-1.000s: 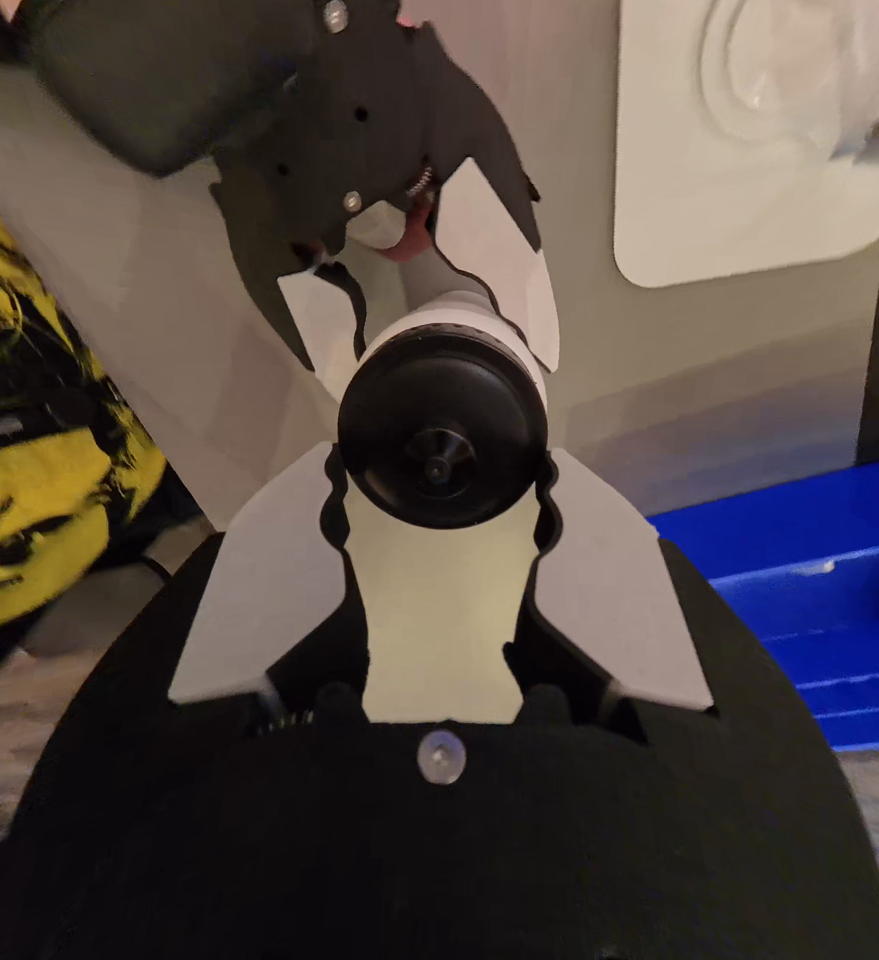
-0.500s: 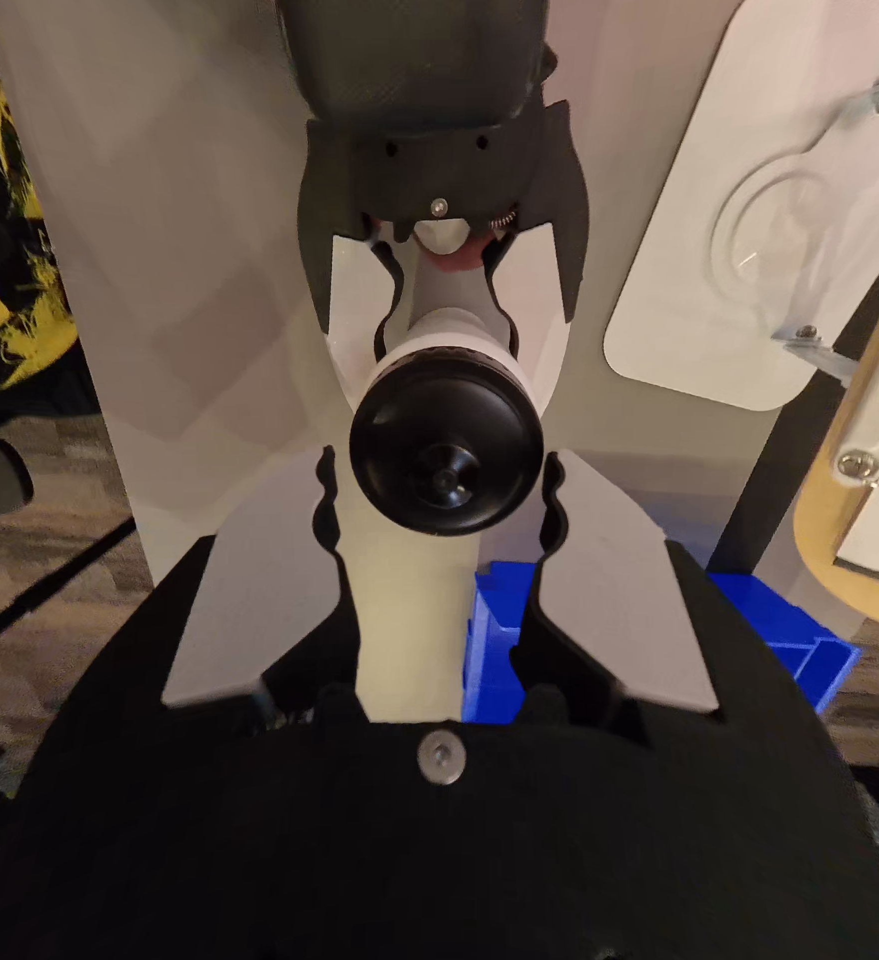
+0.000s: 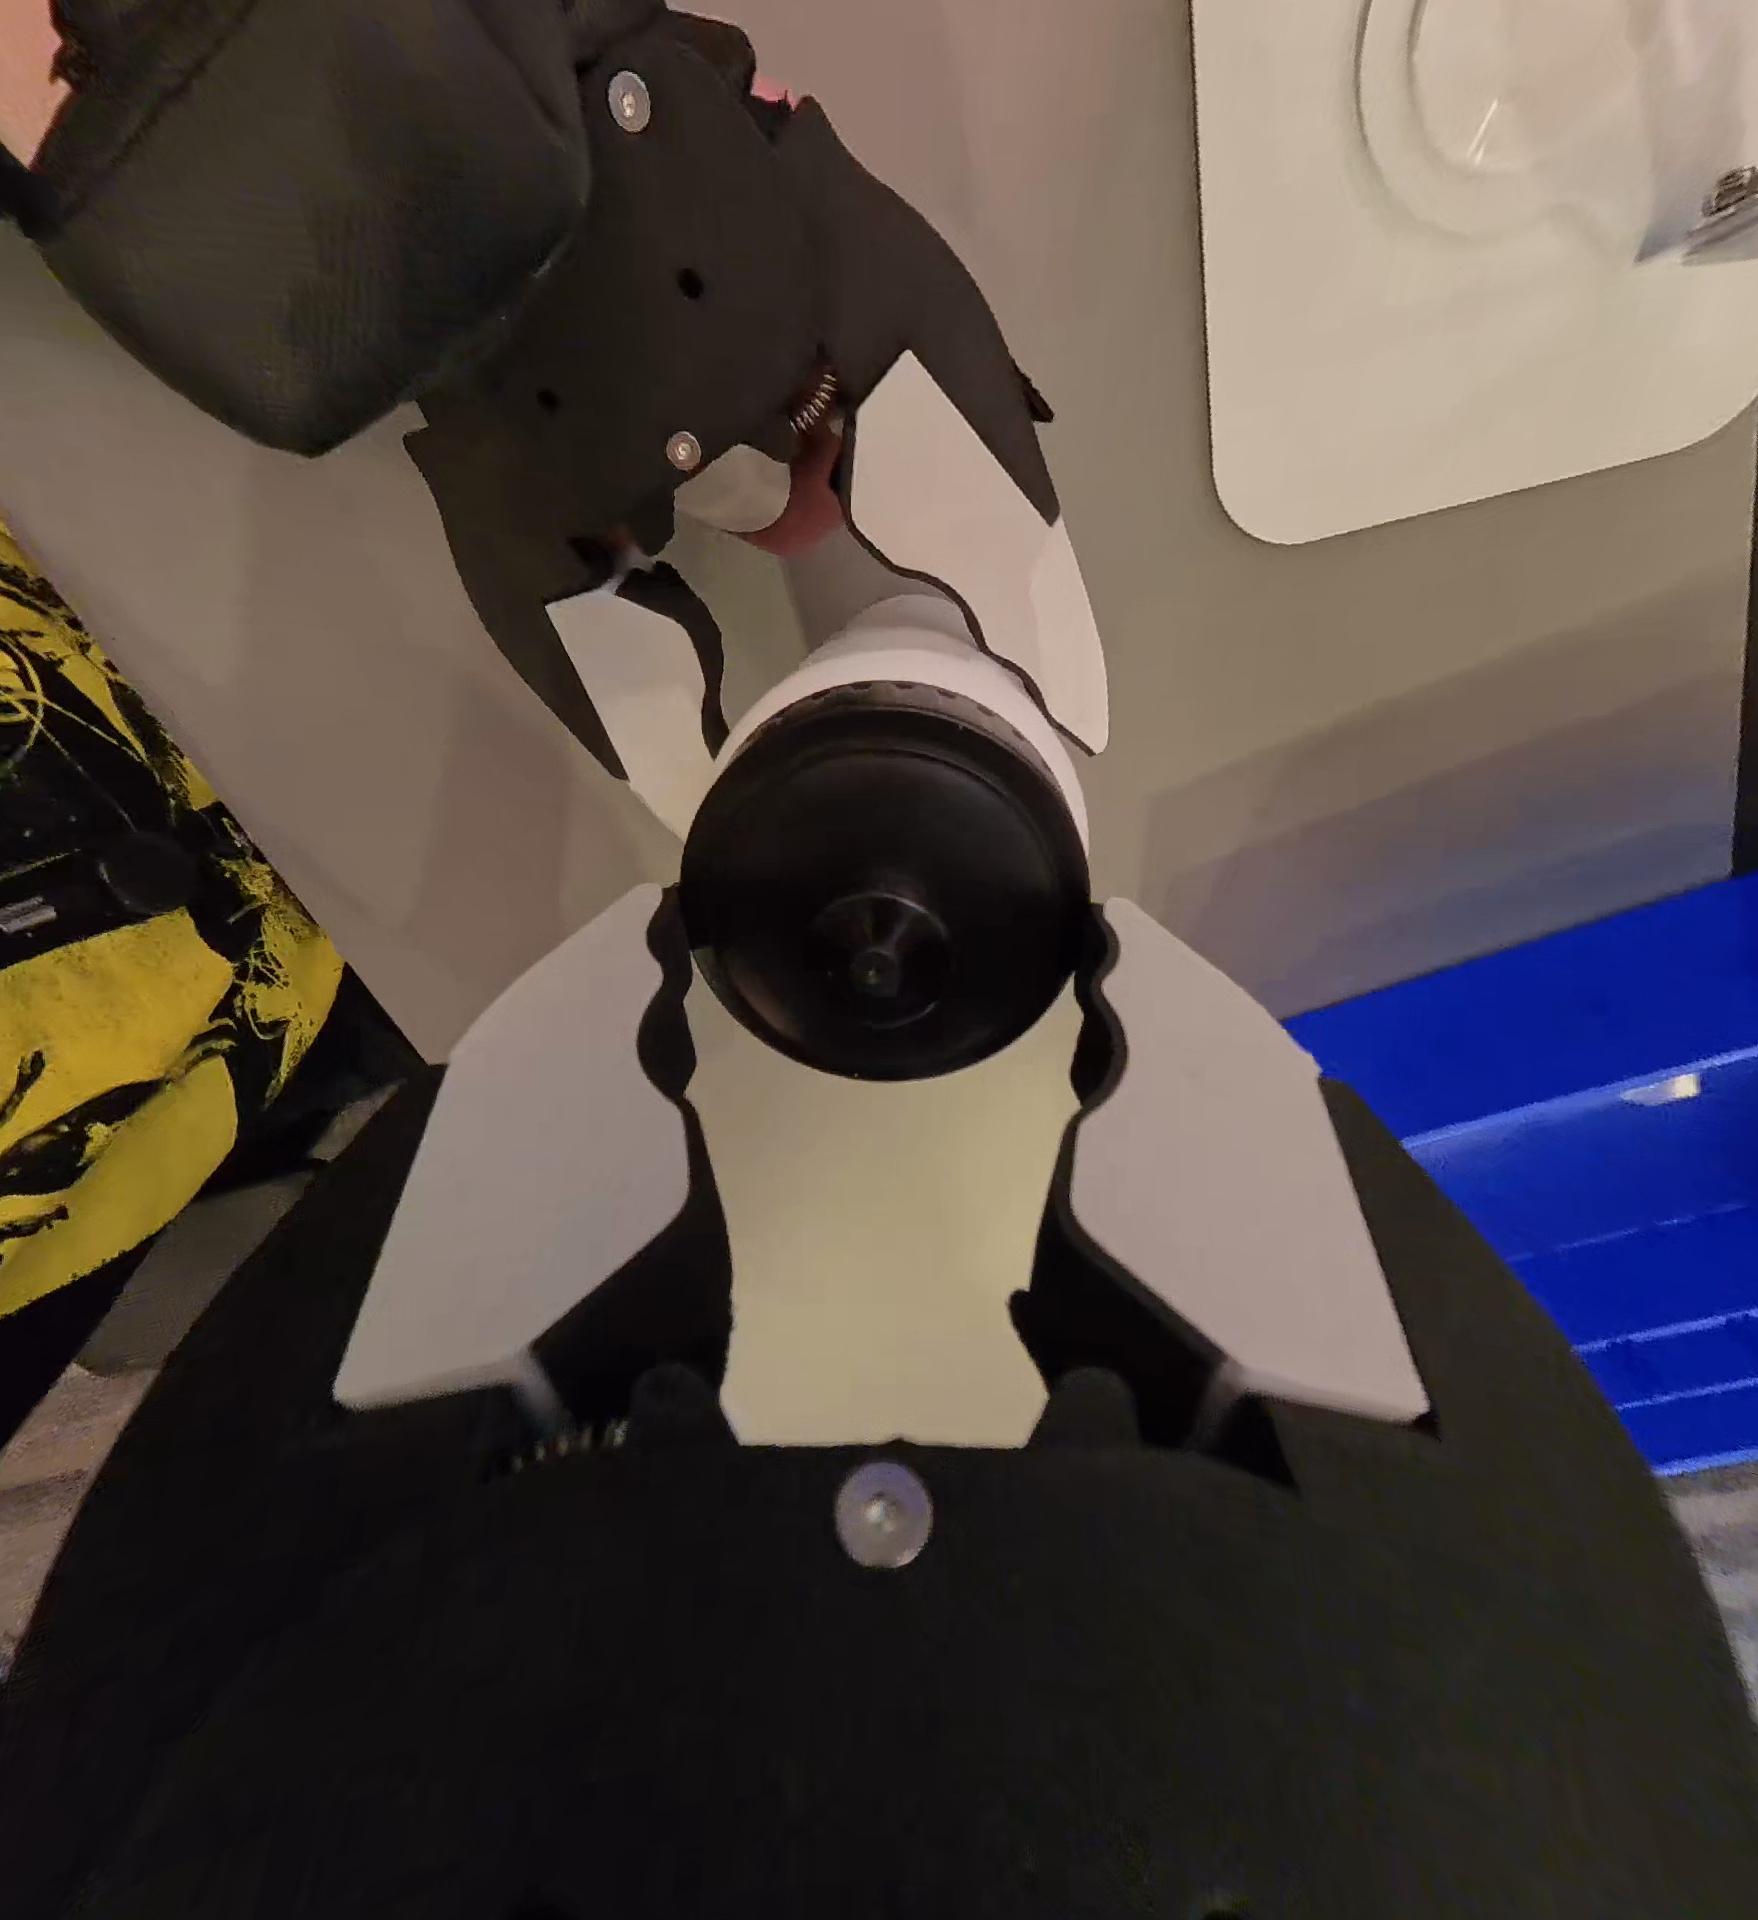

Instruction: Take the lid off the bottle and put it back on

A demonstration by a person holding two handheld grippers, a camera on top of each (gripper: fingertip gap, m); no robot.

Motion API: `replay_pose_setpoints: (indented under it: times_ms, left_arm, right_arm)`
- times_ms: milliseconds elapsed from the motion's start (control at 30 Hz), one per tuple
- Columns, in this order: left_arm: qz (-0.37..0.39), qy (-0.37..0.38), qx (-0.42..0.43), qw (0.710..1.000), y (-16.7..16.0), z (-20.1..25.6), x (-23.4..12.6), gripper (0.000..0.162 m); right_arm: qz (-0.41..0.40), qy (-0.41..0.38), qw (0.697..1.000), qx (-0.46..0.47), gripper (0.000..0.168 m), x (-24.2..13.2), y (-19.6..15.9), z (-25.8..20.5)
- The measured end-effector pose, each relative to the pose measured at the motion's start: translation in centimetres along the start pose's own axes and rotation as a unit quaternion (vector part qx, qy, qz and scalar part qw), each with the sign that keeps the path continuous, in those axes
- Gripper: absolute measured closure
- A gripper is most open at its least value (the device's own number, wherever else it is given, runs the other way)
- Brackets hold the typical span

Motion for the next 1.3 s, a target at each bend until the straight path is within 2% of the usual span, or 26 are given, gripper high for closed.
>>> replay_pose_setpoints:
  times_ms: [67,100,200,300,400,533,700,733,867,933,1033,1167,1300]
  left_arm:
    - [0.001,-0.001,0.0,1.0,0.02,0.09,0.07,0.076]
    - [0.001,-0.001,0.0,1.0,0.02,0.09,0.06,0.076]
    - [0.002,-0.002,0.0,1.0,0.01,0.1,0.05,0.076]
    - [0.003,-0.004,0.0,1.0,0.0,0.09,0.06,0.076]
    - [0.003,-0.004,0.0,1.0,-0.01,0.09,0.04,0.076]
    - [0.003,-0.003,-0.001,1.0,-0.01,0.08,0.05,0.076]
    - [0.004,-0.002,-0.007,1.0,0.03,-0.07,0.12,0.076]
    - [0.004,-0.004,-0.003,1.0,0.01,0.0,0.11,0.076]
    - [0.002,-0.002,-0.001,1.0,0.02,0.1,0.15,0.076]
    - [0.002,-0.002,0.0,1.0,0.01,0.1,0.13,0.076]
    - [0.003,-0.003,-0.001,1.0,0.02,0.1,0.14,0.076]
    - [0.004,-0.003,-0.001,1.0,0.02,0.1,0.13,0.076]
    - [0.004,-0.004,-0.001,1.0,0.02,0.09,0.11,0.076]
  right_arm:
    - [-0.002,-0.009,0.999,-0.045,0.092,-0.12,-0.03,0.17]
    - [0.002,-0.019,0.998,-0.064,0.079,-0.28,0.02,0.44]
    - [0.011,-0.01,0.99,-0.141,0.076,-0.82,0.19,0.19]
    - [0.007,-0.012,0.977,-0.211,0.081,-0.84,0.43,0.22]
    - [-0.005,0.0,0.969,-0.246,0.095,-0.35,0.57,0.12]
    - [-0.011,0.014,0.976,-0.215,0.097,-0.14,0.51,0.06]
    - [-0.003,0.022,1.0,-0.006,0.097,-0.13,0.45,0.24]
    - [-0.002,0.016,1.0,0.011,0.097,-0.11,0.4,0.12]
    - [0.0,0.015,1.0,-0.017,0.095,-0.15,0.11,-0.03]
    - [0.002,0.013,0.998,-0.054,0.074,-0.38,0.06,0.09]
    - [0.005,-0.025,0.989,-0.145,0.073,-0.82,0.2,0.52]
    - [-0.003,-0.015,0.977,-0.212,0.091,-0.47,0.45,0.27]
    - [-0.014,0.0,0.979,-0.201,0.097,-0.12,0.37,0.08]
Point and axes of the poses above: each gripper's, where its closed fingertips meet, x out along the fingers, y out of its top, z = x × y across the jaws, the point moved 3 cm from there along -x, back along the fingers, and after that the axes turned 4 degrees about x, right-handed, at the moved point
